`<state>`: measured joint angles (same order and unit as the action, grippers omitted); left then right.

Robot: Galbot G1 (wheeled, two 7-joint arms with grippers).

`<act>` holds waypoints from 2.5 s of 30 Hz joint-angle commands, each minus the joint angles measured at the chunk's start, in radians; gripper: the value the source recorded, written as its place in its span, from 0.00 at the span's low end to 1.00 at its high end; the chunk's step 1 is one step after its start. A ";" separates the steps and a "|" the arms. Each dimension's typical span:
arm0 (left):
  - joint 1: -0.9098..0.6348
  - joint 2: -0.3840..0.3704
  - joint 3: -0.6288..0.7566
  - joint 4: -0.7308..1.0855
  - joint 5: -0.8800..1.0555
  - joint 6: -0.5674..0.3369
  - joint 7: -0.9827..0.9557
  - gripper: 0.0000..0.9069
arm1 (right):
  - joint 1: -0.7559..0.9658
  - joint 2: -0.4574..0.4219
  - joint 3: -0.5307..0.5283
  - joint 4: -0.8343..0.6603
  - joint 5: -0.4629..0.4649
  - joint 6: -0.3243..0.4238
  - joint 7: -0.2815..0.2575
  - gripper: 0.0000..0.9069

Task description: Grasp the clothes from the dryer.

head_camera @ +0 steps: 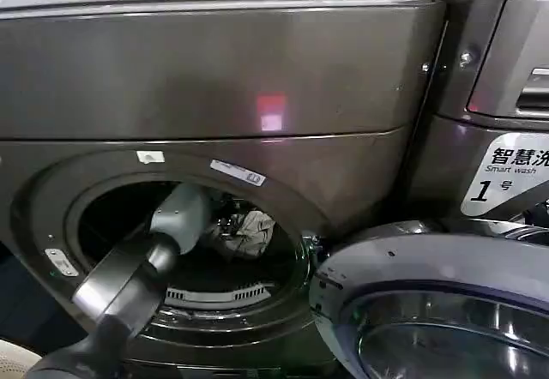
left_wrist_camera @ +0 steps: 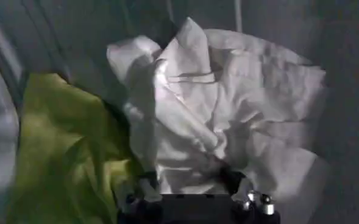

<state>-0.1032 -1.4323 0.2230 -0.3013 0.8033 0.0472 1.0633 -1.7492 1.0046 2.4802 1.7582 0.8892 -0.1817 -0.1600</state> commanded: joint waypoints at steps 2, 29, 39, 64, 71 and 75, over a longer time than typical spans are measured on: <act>-0.002 0.000 0.002 0.004 -0.008 -0.004 0.011 0.00 | 0.001 0.000 -0.003 -0.002 -0.001 0.002 0.000 1.00; 0.337 0.056 -0.494 -0.540 -0.469 0.193 -0.612 0.00 | 0.016 0.003 -0.026 0.000 -0.040 -0.016 0.014 1.00; 0.608 -0.016 -0.658 -0.895 -0.775 0.089 -0.991 0.00 | 0.009 -0.014 -0.014 0.000 -0.051 -0.003 0.068 1.00; 0.948 -0.090 -0.730 -1.280 -0.868 -0.218 -1.123 0.00 | 0.005 -0.026 -0.008 -0.013 -0.009 0.066 0.054 1.00; 0.945 -0.088 -0.735 -1.269 -0.872 -0.205 -1.120 0.00 | 0.013 -0.031 -0.010 -0.008 -0.006 0.068 0.040 1.00; 0.943 -0.089 -0.735 -1.273 -0.871 -0.195 -1.117 0.00 | 0.015 -0.030 -0.010 -0.005 -0.006 0.063 0.035 1.00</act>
<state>0.8112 -1.5183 -0.5085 -1.5438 -0.0642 -0.1347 -0.0453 -1.7361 0.9737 2.4694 1.7510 0.8777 -0.1186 -0.1183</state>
